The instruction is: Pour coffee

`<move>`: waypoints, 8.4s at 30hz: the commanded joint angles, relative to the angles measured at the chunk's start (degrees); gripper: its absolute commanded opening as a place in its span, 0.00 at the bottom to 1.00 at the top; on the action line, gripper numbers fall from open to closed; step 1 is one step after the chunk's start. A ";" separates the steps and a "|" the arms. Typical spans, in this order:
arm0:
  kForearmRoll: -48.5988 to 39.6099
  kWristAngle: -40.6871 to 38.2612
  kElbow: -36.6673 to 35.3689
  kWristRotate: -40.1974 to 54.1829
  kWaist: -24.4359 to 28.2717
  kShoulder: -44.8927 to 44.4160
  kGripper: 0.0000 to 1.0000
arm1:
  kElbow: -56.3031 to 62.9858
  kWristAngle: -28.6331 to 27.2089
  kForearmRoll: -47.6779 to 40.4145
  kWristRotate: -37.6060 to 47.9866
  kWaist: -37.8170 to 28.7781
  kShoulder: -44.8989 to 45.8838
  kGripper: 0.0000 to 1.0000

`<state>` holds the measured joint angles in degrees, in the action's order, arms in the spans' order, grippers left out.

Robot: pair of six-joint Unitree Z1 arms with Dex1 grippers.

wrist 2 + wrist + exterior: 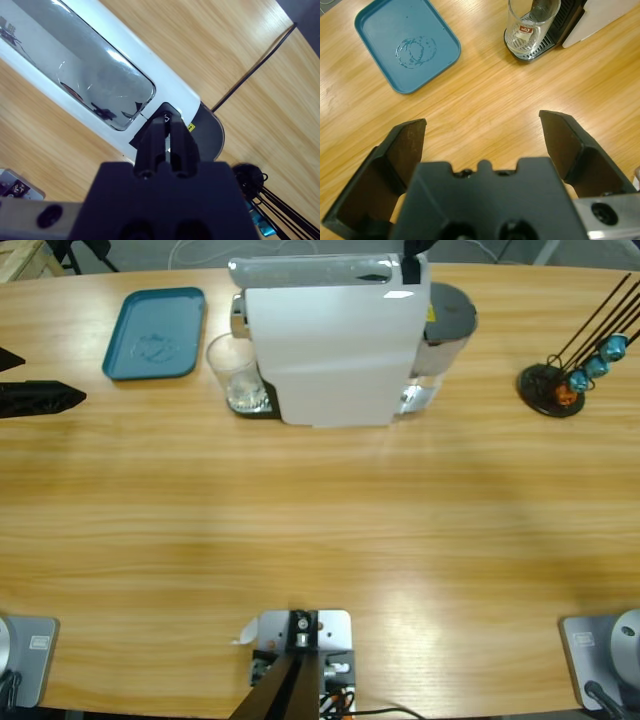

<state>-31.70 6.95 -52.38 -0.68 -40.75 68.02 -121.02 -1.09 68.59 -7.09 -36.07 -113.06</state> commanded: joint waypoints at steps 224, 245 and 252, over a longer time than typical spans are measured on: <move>52.46 -35.51 24.34 8.23 15.25 17.08 0.92 | 86.48 5.58 -48.64 7.09 -0.05 59.71 1.00; 65.45 -36.18 24.97 15.71 16.23 31.91 0.85 | 86.39 4.35 -48.64 7.18 -0.04 59.82 1.00; 72.02 -38.45 26.92 15.44 14.39 34.85 0.83 | 86.39 4.26 -48.64 7.18 -0.04 59.71 1.00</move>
<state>35.81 -30.44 -28.09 14.50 -24.91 98.60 -36.19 4.51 20.39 -0.47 -36.41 -52.16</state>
